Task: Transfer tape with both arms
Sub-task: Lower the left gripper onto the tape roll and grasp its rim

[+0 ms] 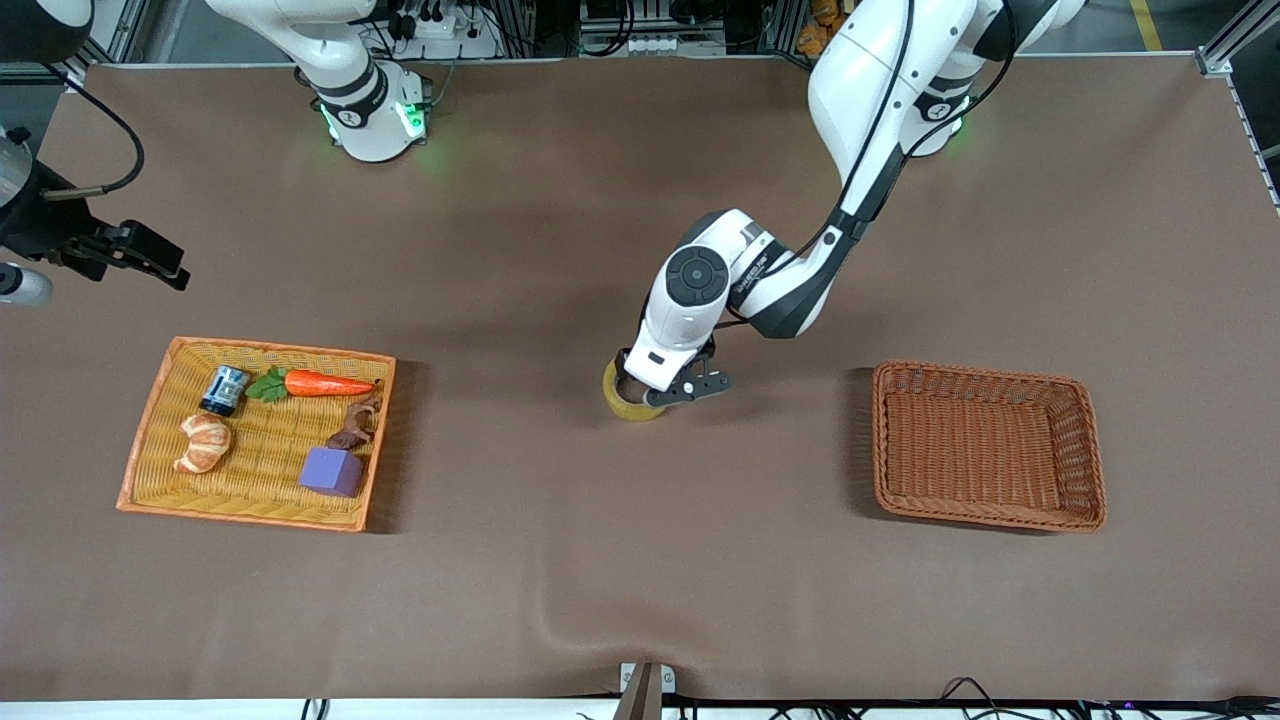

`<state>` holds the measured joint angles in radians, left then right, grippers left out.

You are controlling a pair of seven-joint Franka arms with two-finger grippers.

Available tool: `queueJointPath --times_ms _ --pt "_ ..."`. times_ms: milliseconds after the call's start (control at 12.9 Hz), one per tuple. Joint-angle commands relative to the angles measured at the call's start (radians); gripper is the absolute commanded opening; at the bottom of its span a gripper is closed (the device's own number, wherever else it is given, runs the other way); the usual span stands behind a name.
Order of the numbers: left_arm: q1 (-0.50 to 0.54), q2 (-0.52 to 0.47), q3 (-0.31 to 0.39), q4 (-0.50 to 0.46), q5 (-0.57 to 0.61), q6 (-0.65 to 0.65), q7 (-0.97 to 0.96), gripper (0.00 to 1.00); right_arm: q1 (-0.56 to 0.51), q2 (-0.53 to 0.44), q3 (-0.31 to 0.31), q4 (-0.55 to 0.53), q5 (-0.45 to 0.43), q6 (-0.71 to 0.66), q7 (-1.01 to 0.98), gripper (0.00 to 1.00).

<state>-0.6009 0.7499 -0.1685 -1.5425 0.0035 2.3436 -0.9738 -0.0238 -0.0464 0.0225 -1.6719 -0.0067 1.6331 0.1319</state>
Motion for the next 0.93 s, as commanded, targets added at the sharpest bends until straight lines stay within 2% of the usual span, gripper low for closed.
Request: queueJointPath --times_ms 0,78,233,311,389,622,855 --pt "0.0 0.026 0.003 0.022 -0.008 0.008 0.021 0.7 -0.022 -0.012 0.019 -0.015 -0.009 -0.004 0.018 1.0" --pt "0.0 0.026 0.003 0.022 -0.014 0.008 0.015 0.48 -0.024 -0.007 0.019 -0.017 -0.009 -0.004 0.014 1.0" --pt "-0.002 0.032 0.003 0.022 -0.017 0.01 0.006 0.12 -0.031 -0.006 0.017 -0.014 -0.009 -0.007 -0.005 1.0" --pt "-0.006 0.039 0.003 0.022 -0.005 0.01 0.018 0.09 -0.044 -0.006 0.019 -0.011 -0.007 -0.006 -0.015 1.0" --pt "-0.008 0.04 0.004 0.022 -0.004 0.01 0.021 0.0 -0.041 -0.006 0.019 0.006 -0.003 -0.013 -0.021 1.0" --pt "-0.01 0.017 0.01 0.022 0.001 0.008 0.014 0.0 -0.041 -0.006 0.019 0.011 -0.006 -0.048 -0.066 1.0" --pt "0.01 -0.087 0.02 0.005 0.099 -0.001 -0.077 0.0 -0.033 -0.001 0.024 0.017 -0.013 -0.05 -0.071 1.0"
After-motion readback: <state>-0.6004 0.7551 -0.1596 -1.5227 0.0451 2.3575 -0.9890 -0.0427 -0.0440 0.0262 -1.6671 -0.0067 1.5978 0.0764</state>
